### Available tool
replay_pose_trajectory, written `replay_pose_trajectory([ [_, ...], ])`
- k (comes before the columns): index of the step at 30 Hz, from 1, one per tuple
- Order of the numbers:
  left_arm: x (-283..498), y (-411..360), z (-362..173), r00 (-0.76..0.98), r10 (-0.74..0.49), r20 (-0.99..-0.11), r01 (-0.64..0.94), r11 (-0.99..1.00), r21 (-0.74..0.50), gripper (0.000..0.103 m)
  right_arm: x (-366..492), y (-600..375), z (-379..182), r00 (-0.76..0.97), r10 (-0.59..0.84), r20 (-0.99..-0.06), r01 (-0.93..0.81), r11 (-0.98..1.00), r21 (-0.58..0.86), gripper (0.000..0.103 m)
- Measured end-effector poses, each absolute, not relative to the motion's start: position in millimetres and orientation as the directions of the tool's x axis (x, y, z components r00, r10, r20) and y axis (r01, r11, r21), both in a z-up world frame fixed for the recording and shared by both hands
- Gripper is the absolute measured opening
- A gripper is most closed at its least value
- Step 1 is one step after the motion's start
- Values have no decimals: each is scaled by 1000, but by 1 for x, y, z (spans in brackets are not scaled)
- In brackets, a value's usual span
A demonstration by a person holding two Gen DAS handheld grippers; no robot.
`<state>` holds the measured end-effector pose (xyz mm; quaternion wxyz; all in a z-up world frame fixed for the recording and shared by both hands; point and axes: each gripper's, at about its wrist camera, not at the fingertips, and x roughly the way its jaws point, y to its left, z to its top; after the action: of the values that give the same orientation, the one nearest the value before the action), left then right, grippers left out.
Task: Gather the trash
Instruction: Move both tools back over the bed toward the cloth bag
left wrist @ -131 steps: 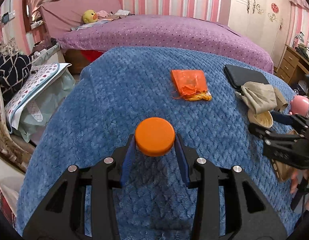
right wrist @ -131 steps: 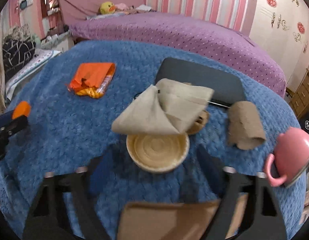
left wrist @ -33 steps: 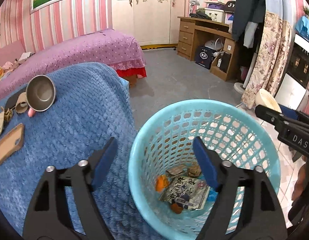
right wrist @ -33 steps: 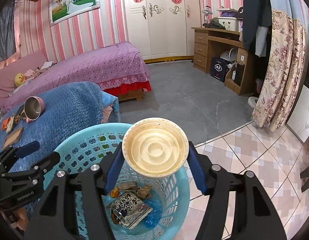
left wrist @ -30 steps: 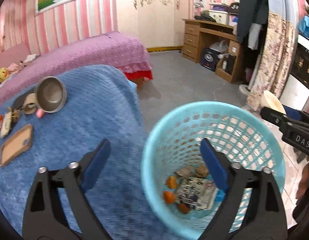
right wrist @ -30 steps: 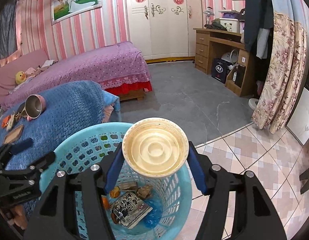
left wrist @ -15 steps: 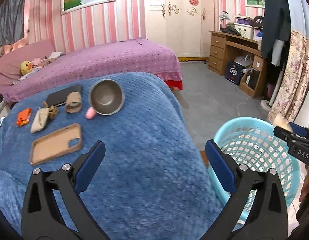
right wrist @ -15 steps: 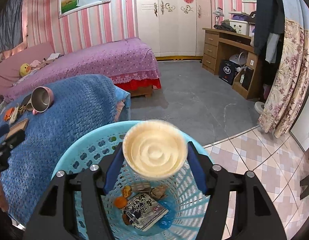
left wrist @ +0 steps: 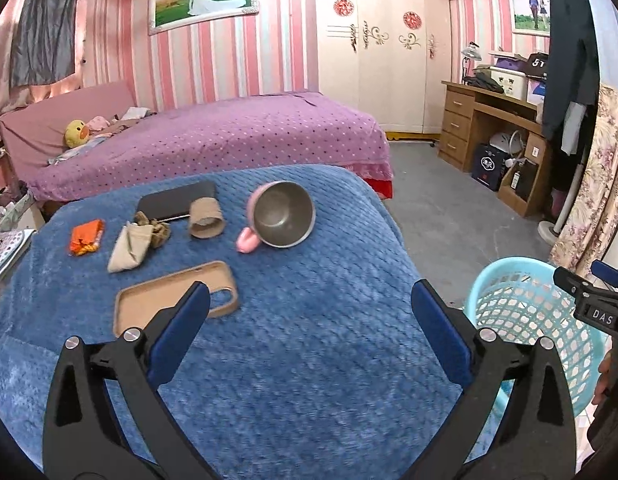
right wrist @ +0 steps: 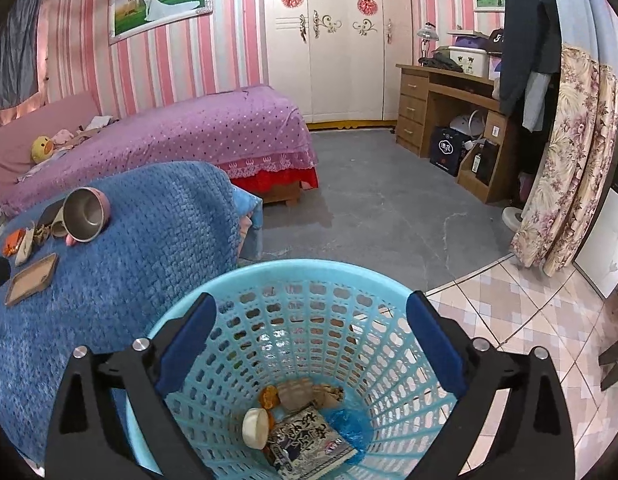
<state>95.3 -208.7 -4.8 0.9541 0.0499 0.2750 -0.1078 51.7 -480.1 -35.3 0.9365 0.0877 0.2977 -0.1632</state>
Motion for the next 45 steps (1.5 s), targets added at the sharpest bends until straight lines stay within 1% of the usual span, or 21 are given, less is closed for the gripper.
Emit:
replay_pose_trajectory([
  [11, 107, -158, 3, 841, -117, -528, 176, 982, 64, 97, 66, -442, -24, 793, -244, -559, 334, 941, 63, 95],
  [20, 131, -112, 16, 850, -81, -521, 133, 989, 63, 97, 95, -401, -20, 800, -229, -555, 296, 955, 32, 95],
  [24, 141, -87, 18, 854, -73, -515, 111, 993, 44, 97, 103, -385, -19, 809, -215, -547, 278, 960, 34, 95],
  [26, 144, -76, 16, 858, -49, -511, 87, 995, 51, 97, 107, -375, -19, 812, -208, -545, 266, 963, 28, 95],
  [29, 151, -59, 12, 854, -20, -520, 61, 996, 61, 97, 111, -361, -20, 813, -203, -545, 250, 968, 12, 95],
  [32, 155, -37, 13, 852, -15, -523, 43, 998, 41, 97, 114, -346, -21, 811, -205, -548, 239, 971, -8, 95],
  [37, 159, 1, 9, 846, 26, -533, 3, 999, 54, 97, 119, -326, -22, 809, -169, -563, 207, 978, 4, 95],
  [41, 164, 35, 6, 831, 31, -556, -21, 1000, 24, 97, 123, -305, -20, 812, -166, -559, 174, 984, -40, 95],
  [45, 170, 62, -3, 823, 86, -561, -68, 996, 52, 97, 127, -297, -21, 812, -165, -560, 164, 985, -52, 95],
])
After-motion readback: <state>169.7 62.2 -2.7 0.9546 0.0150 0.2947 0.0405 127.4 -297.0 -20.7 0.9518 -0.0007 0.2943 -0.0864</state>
